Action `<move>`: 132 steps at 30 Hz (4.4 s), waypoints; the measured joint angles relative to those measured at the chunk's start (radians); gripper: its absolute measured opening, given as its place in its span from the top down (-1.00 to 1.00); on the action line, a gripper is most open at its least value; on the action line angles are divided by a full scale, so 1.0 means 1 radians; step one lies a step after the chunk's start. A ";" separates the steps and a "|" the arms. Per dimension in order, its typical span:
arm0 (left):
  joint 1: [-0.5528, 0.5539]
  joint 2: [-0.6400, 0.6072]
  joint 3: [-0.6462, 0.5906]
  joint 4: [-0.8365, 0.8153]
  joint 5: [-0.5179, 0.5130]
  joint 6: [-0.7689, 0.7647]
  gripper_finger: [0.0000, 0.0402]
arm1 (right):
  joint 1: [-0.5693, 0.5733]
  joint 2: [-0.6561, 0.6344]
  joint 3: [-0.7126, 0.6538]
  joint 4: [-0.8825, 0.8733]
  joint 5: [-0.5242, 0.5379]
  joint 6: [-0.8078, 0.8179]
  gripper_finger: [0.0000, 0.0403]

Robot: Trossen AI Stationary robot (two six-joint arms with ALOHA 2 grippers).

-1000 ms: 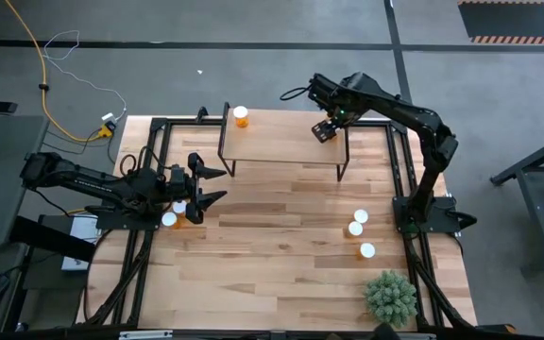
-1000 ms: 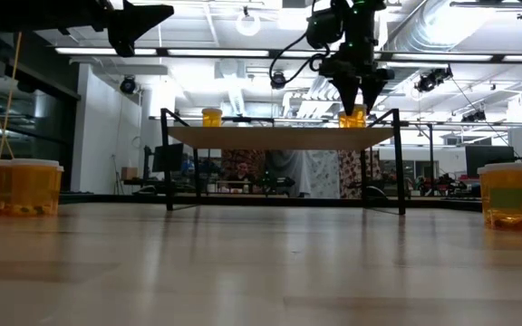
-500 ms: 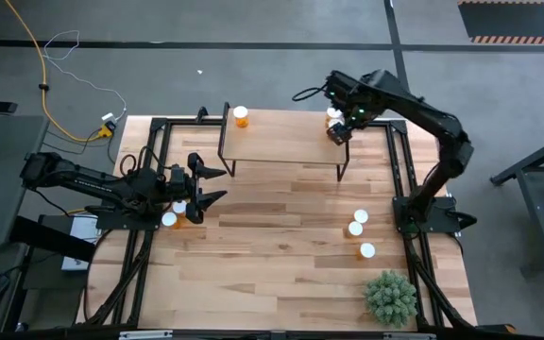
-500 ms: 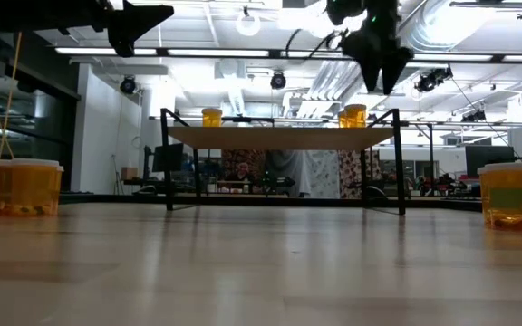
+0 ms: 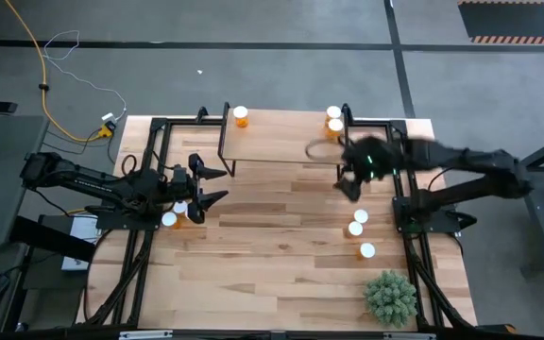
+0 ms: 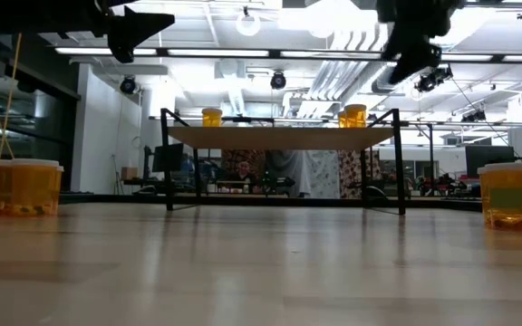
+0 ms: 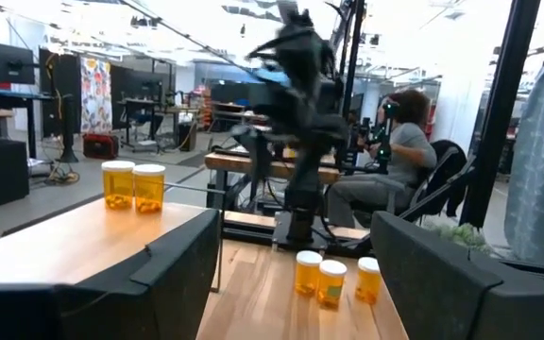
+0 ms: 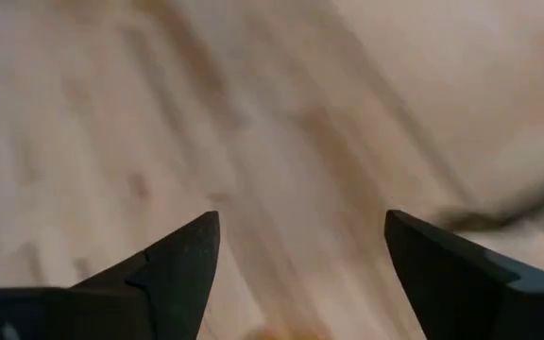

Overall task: Pick and place medicine bottles onto shelf by color
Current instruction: Put the yellow pill bottle on the shelf

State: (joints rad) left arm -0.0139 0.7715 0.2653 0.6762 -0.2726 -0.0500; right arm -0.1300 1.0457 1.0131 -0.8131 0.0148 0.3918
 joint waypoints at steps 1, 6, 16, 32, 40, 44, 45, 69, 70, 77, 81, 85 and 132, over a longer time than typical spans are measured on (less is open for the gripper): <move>0.000 0.000 0.000 0.001 0.003 0.000 -0.31 | 0.038 -0.036 -0.078 0.129 0.021 0.002 -0.45; 0.000 0.000 0.000 0.001 0.085 0.001 -0.31 | 0.171 -0.116 -0.430 0.867 0.139 -0.097 -0.45; 0.000 0.000 0.021 -0.083 0.097 -0.001 -0.31 | 0.202 -0.019 -0.698 1.660 0.221 -0.284 -0.45; 0.000 0.164 0.473 -1.291 0.039 -0.297 -0.31 | 0.201 -0.020 -0.620 1.500 0.218 -0.322 -0.45; 0.000 0.300 0.582 -1.690 0.152 -0.362 -0.32 | 0.201 -0.020 -0.620 1.492 0.218 -0.295 -0.45; 0.000 0.353 0.582 -1.744 0.158 -0.365 -0.34 | 0.201 -0.020 -0.620 1.490 0.218 -0.295 -0.45; 0.000 0.366 0.582 -1.755 0.164 -0.365 -0.36 | 0.201 -0.020 -0.620 1.489 0.218 -0.295 -0.45; 0.007 0.570 0.582 -1.838 0.188 -0.203 -0.67 | 0.202 -0.020 -0.620 1.482 0.218 -0.277 -0.45; 0.011 0.574 0.582 -1.839 0.195 -0.201 -0.67 | 0.202 -0.020 -0.620 1.482 0.218 -0.277 -0.45; 0.046 0.592 0.575 -1.834 0.224 -0.182 -0.67 | 0.203 -0.020 -0.620 1.482 0.218 -0.278 -0.45; 0.060 0.592 0.538 -1.833 0.273 -0.184 -0.67 | 0.203 -0.020 -0.620 1.482 0.218 -0.279 -0.45; 0.061 0.592 0.501 -1.816 0.277 -0.200 -0.67 | 0.203 -0.020 -0.620 1.482 0.218 -0.279 -0.45; 0.060 0.592 0.701 -1.838 0.290 -0.147 -0.02 | 0.203 -0.020 -0.620 1.483 0.218 -0.277 -0.45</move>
State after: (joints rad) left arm 0.0463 1.3632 0.9663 -1.1621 0.0177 -0.1974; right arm 0.0731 1.0260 0.3935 0.6701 0.2329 0.1148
